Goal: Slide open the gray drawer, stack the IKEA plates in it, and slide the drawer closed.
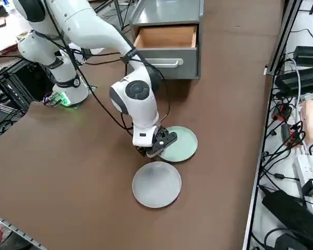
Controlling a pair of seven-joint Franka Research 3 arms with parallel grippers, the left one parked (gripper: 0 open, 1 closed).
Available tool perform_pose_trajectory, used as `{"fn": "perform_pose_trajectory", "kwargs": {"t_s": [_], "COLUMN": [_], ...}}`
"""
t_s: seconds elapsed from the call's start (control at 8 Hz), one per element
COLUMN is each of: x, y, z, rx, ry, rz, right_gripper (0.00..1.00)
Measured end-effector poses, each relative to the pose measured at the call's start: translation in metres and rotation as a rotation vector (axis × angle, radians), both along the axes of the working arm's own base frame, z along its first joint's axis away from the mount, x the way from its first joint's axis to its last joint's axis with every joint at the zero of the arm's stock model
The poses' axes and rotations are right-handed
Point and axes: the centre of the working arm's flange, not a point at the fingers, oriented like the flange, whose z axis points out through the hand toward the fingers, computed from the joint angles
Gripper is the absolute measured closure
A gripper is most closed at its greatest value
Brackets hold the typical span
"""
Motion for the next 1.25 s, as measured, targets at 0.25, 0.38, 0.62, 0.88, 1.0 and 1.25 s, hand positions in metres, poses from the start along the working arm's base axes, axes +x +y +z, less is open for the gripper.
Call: {"fn": "perform_pose_trajectory", "kwargs": {"t_s": [0.25, 0.38, 0.62, 0.88, 1.0, 1.25], "x": [0.005, 0.007, 0.012, 0.016, 0.012, -0.004], "y": [-0.001, -0.002, -0.001, 0.002, 0.005, 0.016], "z": [0.01, 0.019, 0.063, 0.159, 0.208, 0.291], "rx": [-0.006, -0.008, 0.006, 0.026, 0.032, 0.087], "ry": [-0.02, -0.03, -0.031, -0.052, -0.076, -0.11], "rz": [-0.007, -0.007, 0.001, 0.02, 0.027, 0.03], "right_gripper": [1.0, 1.0, 1.0, 1.0, 1.0, 1.0]}}
